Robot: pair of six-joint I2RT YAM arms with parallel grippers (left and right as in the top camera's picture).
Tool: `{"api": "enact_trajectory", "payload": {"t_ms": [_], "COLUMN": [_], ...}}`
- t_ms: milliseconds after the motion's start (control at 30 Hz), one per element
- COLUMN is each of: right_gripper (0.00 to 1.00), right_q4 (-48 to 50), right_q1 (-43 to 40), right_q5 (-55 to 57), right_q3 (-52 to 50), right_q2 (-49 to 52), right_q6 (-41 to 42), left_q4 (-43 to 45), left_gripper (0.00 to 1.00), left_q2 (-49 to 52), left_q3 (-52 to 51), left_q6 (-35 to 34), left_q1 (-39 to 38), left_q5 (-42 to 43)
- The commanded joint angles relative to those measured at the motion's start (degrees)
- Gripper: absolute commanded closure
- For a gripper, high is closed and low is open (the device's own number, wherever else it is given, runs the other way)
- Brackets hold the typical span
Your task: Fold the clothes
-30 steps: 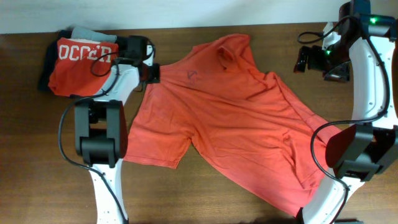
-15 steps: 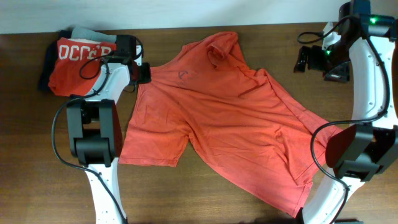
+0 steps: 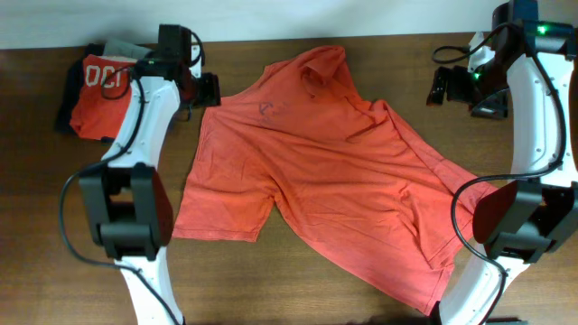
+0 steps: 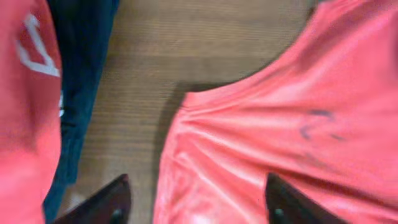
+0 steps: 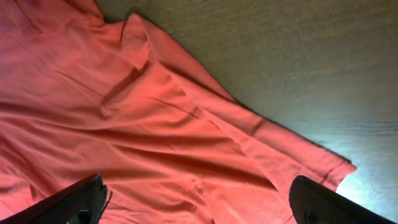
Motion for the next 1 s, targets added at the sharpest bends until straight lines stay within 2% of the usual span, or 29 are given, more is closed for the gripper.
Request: {"api": "enact_trajectory", "payload": {"t_ms": [0,67,100,133,233,367,467,500,533,567,600,633,967], "right_gripper": [0.01,0.01,0.01,0.02,0.01,0.01,0.0,0.12,0.3,0.5,0.78,0.96,0.96], "right_q4": [2.29,1.33,0.37,-0.96,-3.34,-4.35,-5.57,-5.77,-5.81,-5.7,-5.4,-5.09,5.97], "right_q1": [-0.07,-0.24,-0.46,-0.57,-1.25,-3.02,-5.55,-6.56,-7.63,-8.87,-9.9,-10.88,-16.57], "right_q5": [-0.04,1.46,3.56,6.14,10.58,11.15,11.19,11.19,11.17,11.17,11.19,11.17,10.16], "right_q3": [-0.2,-0.2,-0.2,-0.2,-0.31,-1.97,-4.35,-5.46,-6.67,-8.11,-9.46,-10.8,-28.65], "right_q2": [-0.68,-0.68,-0.68,-0.68,-0.61,-0.5,-0.46,-0.46,-0.46,-0.46,-0.46,-0.46,-0.44], "right_q6": [-0.63,-0.66,-1.07,-1.05,-1.03,-0.92,2.51,3.63,4.5,5.66,6.73,7.87,9.99], "left_q4": [-1.09,-2.03,-2.75,-3.23,-3.23,-3.26,-3.26,-3.26,-3.26,-3.26,-3.26,-3.26,-3.26], "left_gripper": [0.24,0.2,0.05,0.01,0.01,0.01,0.01,0.01,0.01,0.01,0.01,0.01,0.01], "left_q2": [-2.43,-2.4,-2.4,-2.4,-2.4,-2.4,-2.4,-2.4,-2.4,-2.4,-2.4,-2.4,-2.4], "left_q3": [1.09,1.07,1.07,1.07,1.07,1.07,1.07,1.07,1.07,1.07,1.07,1.07,1.07], "left_q6": [-0.48,-0.46,-0.48,-0.46,-0.46,-0.46,-0.46,-0.46,-0.46,-0.46,-0.46,-0.46,-0.46], "left_q1": [-0.94,-1.11,-1.11,-1.11,-1.11,-1.11,-1.11,-1.11,-1.11,-1.11,-1.11,-1.11,-1.11], "left_q5": [0.83,0.83,0.83,0.83,0.81,0.81,0.81,0.81,0.81,0.81,0.81,0.81,0.81]}}
